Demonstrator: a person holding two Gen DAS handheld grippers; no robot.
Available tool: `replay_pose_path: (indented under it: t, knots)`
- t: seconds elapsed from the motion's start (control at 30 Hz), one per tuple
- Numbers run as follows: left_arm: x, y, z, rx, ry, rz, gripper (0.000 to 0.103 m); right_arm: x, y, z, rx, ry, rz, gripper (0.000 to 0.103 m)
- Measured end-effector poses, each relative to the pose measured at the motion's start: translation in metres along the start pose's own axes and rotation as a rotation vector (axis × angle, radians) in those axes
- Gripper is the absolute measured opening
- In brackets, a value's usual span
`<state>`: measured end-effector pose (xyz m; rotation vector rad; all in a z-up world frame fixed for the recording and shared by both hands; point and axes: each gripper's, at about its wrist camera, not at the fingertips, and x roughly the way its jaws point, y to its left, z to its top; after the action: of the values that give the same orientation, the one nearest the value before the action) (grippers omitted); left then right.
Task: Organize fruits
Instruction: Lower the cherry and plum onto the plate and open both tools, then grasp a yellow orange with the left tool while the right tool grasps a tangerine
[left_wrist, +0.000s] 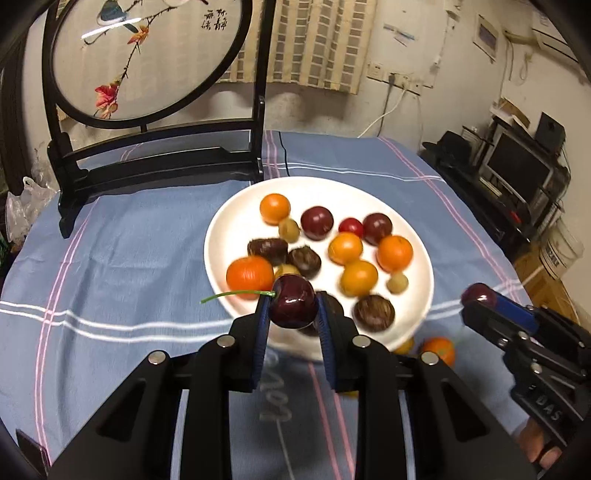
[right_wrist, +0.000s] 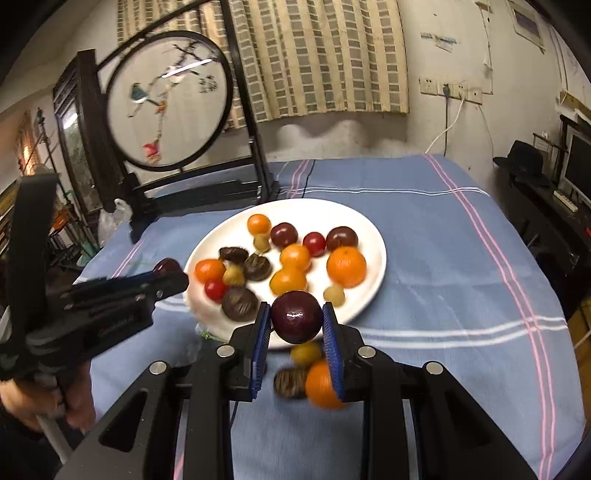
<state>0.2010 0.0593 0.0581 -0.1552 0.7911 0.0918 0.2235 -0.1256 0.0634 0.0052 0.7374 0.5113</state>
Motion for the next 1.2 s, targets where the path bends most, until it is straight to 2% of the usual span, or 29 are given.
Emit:
replay_pose_path:
  t: [0.23,0.27,0.3,0.37,0.53,0.63,0.7,0.77,0.8,1.03,1.2]
  knots:
    - [0.037,0.003,0.013,-0.025,0.045,0.016,0.025,0.06,-0.004,0.011,0.06,0.09,0.015,0.029]
    - [0.04,0.003,0.014,-0.031,0.043,0.021,0.028,0.064,-0.006,0.011,0.075,0.1,0.031,0.031]
    - [0.041,0.005,0.014,-0.038,0.043,0.025,0.038,0.068,-0.009,0.01,0.105,0.113,0.054,0.042]
    - [0.041,0.006,0.013,-0.05,0.035,0.033,0.049,0.065,-0.014,0.008,0.131,0.096,0.05,0.051]
    - [0.025,0.004,0.008,-0.044,-0.006,0.045,0.055,0.042,-0.025,0.001,0.128,0.07,0.032,0.051]
    - [0.01,0.004,-0.001,-0.072,-0.024,0.04,0.066,0.029,-0.029,-0.007,0.106,0.069,-0.003,0.055]
    - [0.001,0.004,-0.011,-0.079,-0.031,0.047,0.077,0.02,-0.031,-0.015,0.078,0.076,-0.032,0.058]
    - [-0.003,0.002,-0.022,-0.08,-0.02,0.052,0.087,0.014,-0.034,-0.023,0.066,0.09,-0.04,0.058]
    - [-0.005,0.001,-0.031,-0.082,-0.01,0.05,0.089,0.012,-0.035,-0.028,0.062,0.099,-0.042,0.058]
    - [0.003,-0.004,-0.074,-0.054,0.092,0.054,0.091,0.007,-0.03,-0.066,-0.021,0.191,-0.09,0.058]
    - [0.003,0.0,-0.084,-0.06,0.104,0.05,0.091,0.013,-0.025,-0.076,-0.057,0.2,-0.144,0.058]
